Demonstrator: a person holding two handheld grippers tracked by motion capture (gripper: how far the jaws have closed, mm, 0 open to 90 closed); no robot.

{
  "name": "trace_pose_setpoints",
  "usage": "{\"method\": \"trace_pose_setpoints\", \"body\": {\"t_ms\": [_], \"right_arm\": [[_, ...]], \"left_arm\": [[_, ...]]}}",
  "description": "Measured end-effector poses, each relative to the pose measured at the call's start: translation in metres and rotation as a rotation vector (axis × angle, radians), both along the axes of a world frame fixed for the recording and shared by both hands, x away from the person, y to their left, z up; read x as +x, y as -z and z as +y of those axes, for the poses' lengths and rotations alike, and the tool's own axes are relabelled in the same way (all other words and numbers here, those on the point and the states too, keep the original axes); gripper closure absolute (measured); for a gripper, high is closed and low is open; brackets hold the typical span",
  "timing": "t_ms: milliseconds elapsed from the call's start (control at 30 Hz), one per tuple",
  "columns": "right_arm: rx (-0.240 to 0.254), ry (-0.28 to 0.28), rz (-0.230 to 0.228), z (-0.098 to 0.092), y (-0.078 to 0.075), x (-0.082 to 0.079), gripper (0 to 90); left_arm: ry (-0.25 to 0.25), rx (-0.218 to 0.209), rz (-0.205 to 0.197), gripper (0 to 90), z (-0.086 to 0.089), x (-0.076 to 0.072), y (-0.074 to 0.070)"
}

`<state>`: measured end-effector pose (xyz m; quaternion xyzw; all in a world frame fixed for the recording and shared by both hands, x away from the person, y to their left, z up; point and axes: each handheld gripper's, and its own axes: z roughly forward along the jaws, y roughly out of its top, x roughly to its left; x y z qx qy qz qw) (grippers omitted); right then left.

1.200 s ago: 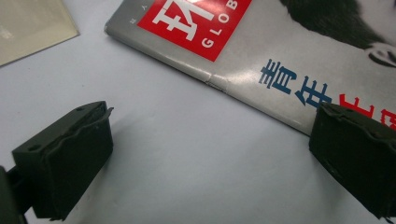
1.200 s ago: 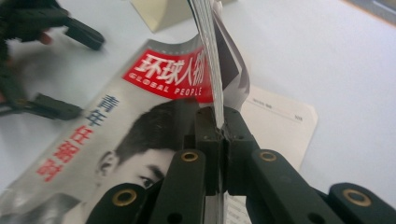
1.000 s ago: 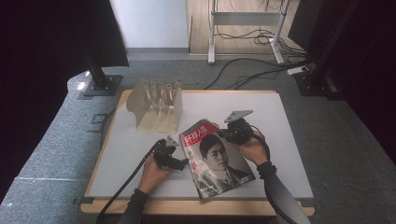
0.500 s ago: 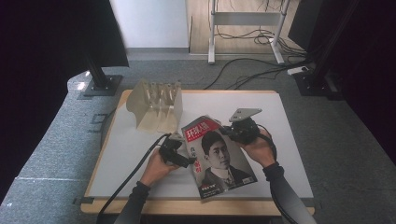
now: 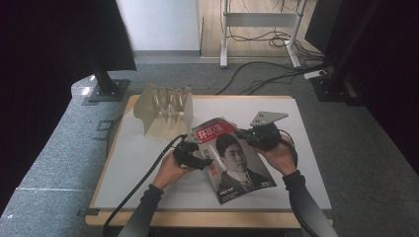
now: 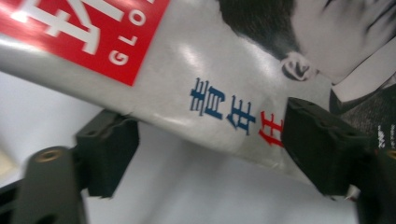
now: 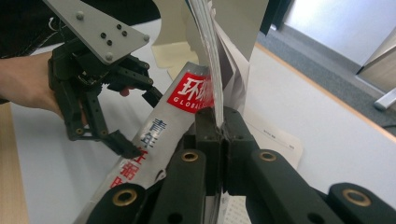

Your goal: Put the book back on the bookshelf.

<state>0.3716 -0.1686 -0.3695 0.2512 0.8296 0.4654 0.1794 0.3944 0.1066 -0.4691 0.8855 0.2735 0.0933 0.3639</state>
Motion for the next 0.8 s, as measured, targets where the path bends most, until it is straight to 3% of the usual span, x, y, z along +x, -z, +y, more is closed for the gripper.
{"method": "trace_pose_setpoints", "body": {"t_ms": [333,567,800], "right_arm": [[0.008,0.001,-0.028,-0.003,-0.010,-0.002,85.8],[-0.003,0.017,-0.020,-0.003,-0.007,0.004,85.8],[-0.013,0.053,-0.009,-0.008,-0.009,0.012,85.5]], "left_arm": [[-0.042,-0.031,-0.071,48.1,-0.004,0.000,-0.022],[-0.053,-0.025,-0.021,59.0,-0.006,0.002,-0.028],[-0.062,-0.065,-0.049,69.7,0.000,-0.001,-0.045]]}}
